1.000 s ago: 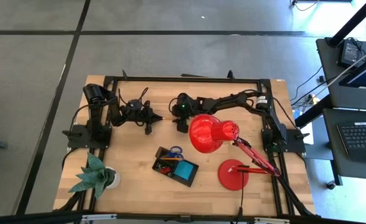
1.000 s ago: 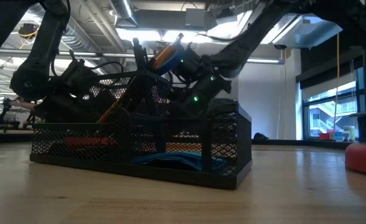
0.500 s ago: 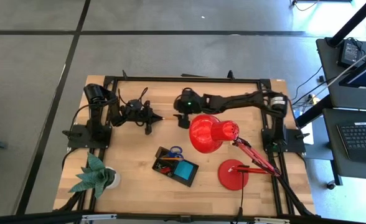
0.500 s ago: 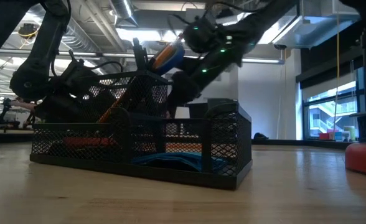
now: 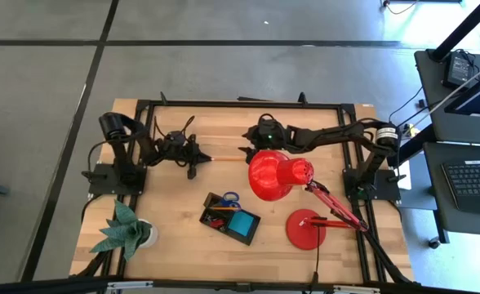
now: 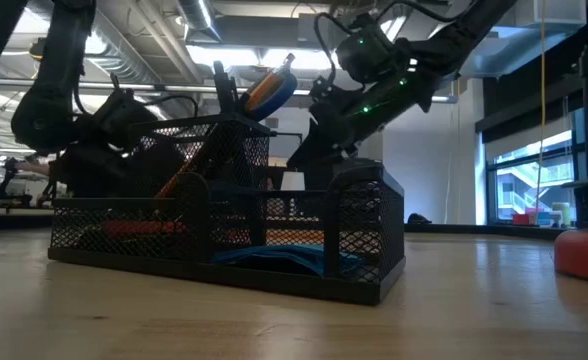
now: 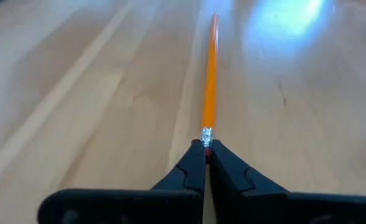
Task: Pick and place office supplies into organizer
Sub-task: Put the orange pencil into the desk organizer
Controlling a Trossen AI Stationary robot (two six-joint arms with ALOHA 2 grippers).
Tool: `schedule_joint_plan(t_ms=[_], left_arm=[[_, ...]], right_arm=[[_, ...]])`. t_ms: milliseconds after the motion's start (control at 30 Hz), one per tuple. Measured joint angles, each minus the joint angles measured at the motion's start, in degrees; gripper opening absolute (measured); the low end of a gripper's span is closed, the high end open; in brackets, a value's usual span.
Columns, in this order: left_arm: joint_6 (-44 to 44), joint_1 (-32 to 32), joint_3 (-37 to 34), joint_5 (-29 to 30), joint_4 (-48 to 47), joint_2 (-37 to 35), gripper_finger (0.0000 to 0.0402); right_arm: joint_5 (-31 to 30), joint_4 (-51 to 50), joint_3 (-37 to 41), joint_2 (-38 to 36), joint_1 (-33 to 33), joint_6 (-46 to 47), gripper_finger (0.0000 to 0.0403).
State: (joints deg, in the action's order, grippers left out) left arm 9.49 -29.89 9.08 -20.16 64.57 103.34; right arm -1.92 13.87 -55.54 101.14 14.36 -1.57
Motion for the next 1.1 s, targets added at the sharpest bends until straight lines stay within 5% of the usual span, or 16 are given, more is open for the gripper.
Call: schedule_joint_plan(t_ms=[433, 833, 1100], left_arm=[[2.92, -0.11, 0.74, 0.87, -5.67, -12.81, 0.0003], [9.13, -0.09, 8.71, 5.13, -37.76, -29.15, 0.0003], [12.79, 1.34, 18.93, 5.97, -60.97, -35.35, 0.0003]], right_arm=[[0.01, -0.61, 1.41, 0.0, -0.03, 1.42, 0.026], [-11.63, -5.21, 2.46, -7.6, 0.49, -6.03, 0.026], [-11.53, 6.95, 14.94, -11.76, 3.14, -4.41, 0.026]])
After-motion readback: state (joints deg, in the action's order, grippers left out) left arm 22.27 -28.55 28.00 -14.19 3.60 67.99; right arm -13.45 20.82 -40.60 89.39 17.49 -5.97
